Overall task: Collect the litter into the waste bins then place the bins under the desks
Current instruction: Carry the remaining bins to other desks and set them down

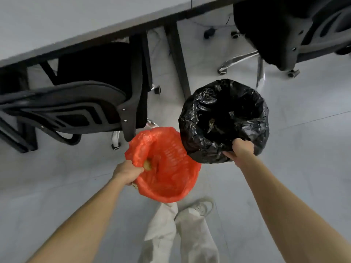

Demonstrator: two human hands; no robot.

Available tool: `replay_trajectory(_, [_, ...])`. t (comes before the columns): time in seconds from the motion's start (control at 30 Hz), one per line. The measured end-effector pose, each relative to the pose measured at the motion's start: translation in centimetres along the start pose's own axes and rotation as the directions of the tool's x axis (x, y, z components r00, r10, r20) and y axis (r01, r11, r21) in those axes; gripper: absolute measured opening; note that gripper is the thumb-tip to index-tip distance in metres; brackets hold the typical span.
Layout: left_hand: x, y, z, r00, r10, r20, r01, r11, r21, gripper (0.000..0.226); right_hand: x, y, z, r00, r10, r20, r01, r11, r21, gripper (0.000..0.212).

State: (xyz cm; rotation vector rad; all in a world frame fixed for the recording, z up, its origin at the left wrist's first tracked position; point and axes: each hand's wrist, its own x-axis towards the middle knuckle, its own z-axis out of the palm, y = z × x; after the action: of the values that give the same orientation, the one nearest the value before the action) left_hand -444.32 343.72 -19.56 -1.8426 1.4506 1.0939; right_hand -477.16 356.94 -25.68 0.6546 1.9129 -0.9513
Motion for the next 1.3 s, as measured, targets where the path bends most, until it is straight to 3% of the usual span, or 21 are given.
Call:
replay_trajectory(0.3, [13.8,-3.9,6.4,0.977,-0.200,0.066,0.206,0.973,-0.100,0.015,16.5,4.9,11.5,0.993,0.010,0.118,-0.024,0.992,0.121,0.050])
replay_trajectory(0.43, [15.9,-5.3,6.9,0.970,-0.239,0.052,0.243,0.966,-0.092,0.024,18.4,5.3,14.7,0.983,0.028,0.183,-0.058,0.985,0.164,0.045])
replay_trajectory(0.57, [15.6,-5.2,7.1,0.973,-0.229,0.037,0.231,0.970,-0.068,0.025,17.0,5.0,14.7,0.956,-0.013,0.293,-0.034,0.987,0.155,0.056])
replay_trajectory(0.67, [13.0,-4.4,7.1,0.971,-0.234,0.054,0.236,0.971,-0.035,0.019,13.7,5.3,11.5,0.932,0.015,0.363,0.009,0.998,-0.065,0.059])
replay_trajectory(0.83, [5.8,-0.3,6.0,0.977,-0.179,0.113,0.180,0.984,0.009,0.025,5.9,4.0,4.3,0.930,0.063,0.362,0.022,0.974,-0.227,0.035])
replay_trajectory(1.03, [-10.0,7.0,2.5,0.979,0.004,0.206,-0.015,0.998,0.056,0.013,-10.3,0.2,-7.9,0.937,-0.100,0.335,0.255,0.851,-0.460,0.026])
replay_trajectory(1.17, [-19.1,11.0,1.8,0.949,0.130,0.288,-0.163,0.982,0.094,0.013,-19.3,0.3,-16.1,0.943,-0.177,0.282,0.317,0.736,-0.598,0.012])
replay_trajectory(1.3, [-28.9,18.5,0.9,0.863,0.377,0.337,-0.447,0.881,0.158,0.017,-27.2,-0.9,-25.8,0.933,-0.336,0.125,0.351,0.786,-0.509,0.030])
